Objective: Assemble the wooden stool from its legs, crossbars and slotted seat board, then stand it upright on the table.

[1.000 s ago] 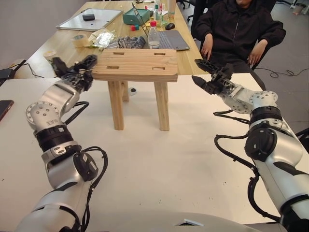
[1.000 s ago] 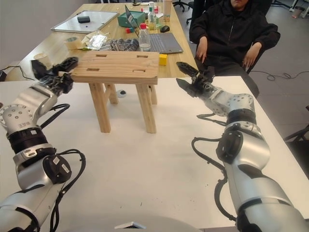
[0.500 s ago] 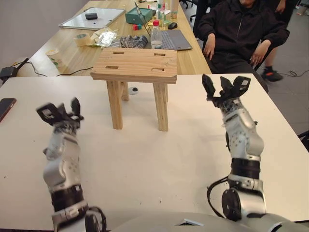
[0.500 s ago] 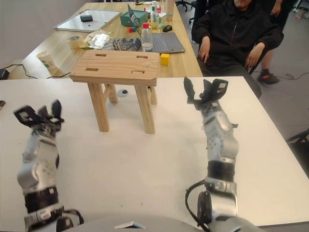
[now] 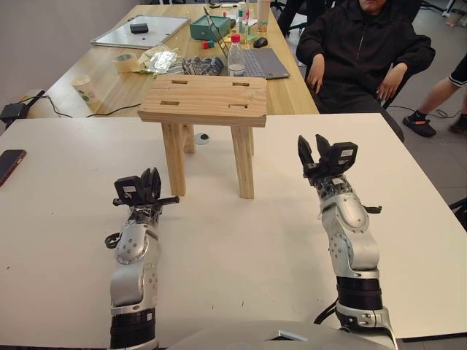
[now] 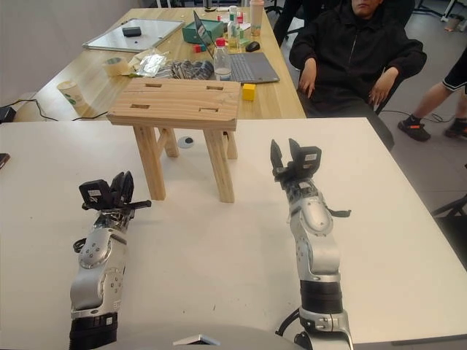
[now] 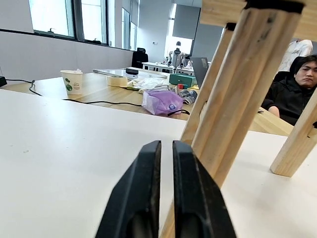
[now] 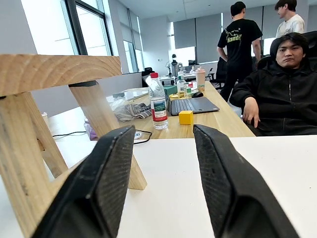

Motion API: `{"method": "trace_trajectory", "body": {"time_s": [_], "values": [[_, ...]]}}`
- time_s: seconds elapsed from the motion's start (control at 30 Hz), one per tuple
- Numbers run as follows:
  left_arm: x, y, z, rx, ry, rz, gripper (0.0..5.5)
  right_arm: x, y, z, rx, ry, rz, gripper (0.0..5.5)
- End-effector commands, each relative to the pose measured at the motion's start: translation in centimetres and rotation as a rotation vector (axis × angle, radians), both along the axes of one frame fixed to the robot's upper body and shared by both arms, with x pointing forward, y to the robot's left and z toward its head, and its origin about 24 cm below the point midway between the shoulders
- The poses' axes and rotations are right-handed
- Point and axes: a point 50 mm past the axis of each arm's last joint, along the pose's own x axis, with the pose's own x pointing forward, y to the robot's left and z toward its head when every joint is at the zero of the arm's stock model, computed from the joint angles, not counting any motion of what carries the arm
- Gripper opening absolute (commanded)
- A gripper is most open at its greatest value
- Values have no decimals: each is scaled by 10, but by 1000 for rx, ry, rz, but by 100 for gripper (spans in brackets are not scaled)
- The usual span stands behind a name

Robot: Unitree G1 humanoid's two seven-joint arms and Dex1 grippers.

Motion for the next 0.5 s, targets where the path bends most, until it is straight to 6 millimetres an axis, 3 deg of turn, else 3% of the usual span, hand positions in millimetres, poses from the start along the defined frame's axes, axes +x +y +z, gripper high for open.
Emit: {"method": "trace_trajectory", "body": {"time_s": [0.03,0.1,0.27,0.33,0.5], "values": [[-6,-15,1,-20,-11,-68,0,-8,4,8,46,-49,-11,132],[-4,-23,-5,-47,39,-53,0,-8,3,6,68,-32,-40,95],[3,-29,5,38,51,-34,0,-5,5,23,66,-75,-68,7],[3,-29,11,48,31,-28,0,-6,2,22,43,-74,-79,3],[5,-40,2,46,121,-79,0,-7,1,22,4,-81,-76,3]]}}
